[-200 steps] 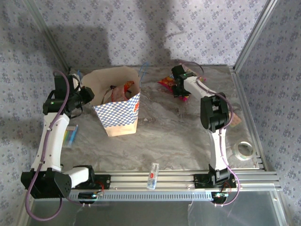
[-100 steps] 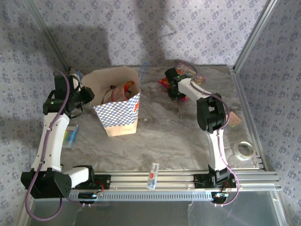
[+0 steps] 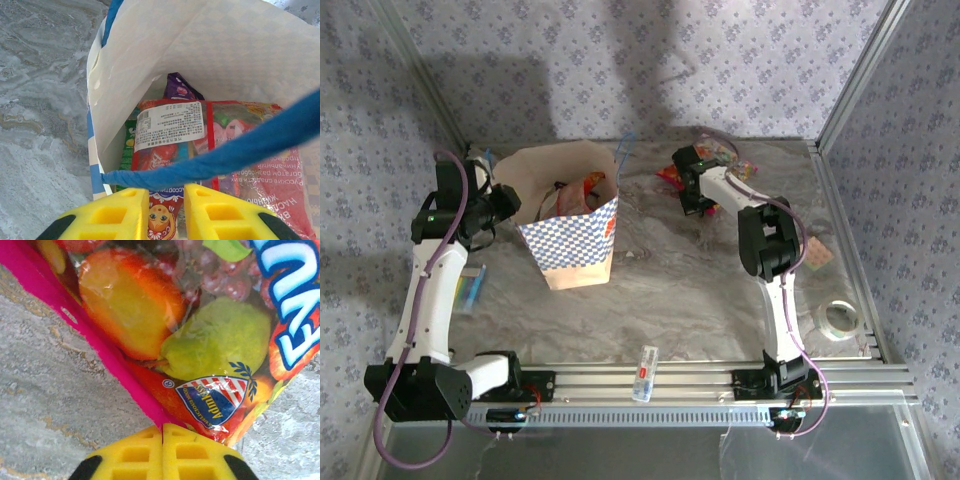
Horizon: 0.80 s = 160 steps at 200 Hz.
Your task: Place the snacks into the paper bag
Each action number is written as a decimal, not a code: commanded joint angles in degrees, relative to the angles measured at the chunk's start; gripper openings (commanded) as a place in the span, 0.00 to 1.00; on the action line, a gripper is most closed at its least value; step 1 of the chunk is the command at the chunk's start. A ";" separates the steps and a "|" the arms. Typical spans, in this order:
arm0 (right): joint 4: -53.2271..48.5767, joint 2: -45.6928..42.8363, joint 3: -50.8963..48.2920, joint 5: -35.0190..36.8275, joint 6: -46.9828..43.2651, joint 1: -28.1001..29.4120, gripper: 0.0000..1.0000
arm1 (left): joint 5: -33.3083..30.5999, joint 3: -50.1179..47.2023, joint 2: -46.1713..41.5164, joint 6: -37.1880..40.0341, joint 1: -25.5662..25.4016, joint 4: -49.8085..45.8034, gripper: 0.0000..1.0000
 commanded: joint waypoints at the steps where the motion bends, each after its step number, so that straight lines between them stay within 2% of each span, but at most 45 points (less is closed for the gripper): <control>1: -2.73 0.79 0.98 1.08 -1.68 0.17 0.00 | -0.20 -0.32 -0.38 0.46 -0.60 -3.37 0.25; 42: 0.63 -5.08 -7.92 0.46 -3.86 2.35 0.00 | -0.22 -0.20 -1.73 0.46 -0.62 -3.77 0.26; 84: 2.15 -12.58 -19.69 -4.11 -3.24 4.94 0.00 | -0.04 -0.31 -3.08 0.79 -0.50 -4.20 0.26; 160: 6.89 -29.40 -42.76 -11.94 2.24 15.03 0.00 | 0.88 -1.10 -4.52 1.15 -0.47 -4.69 0.26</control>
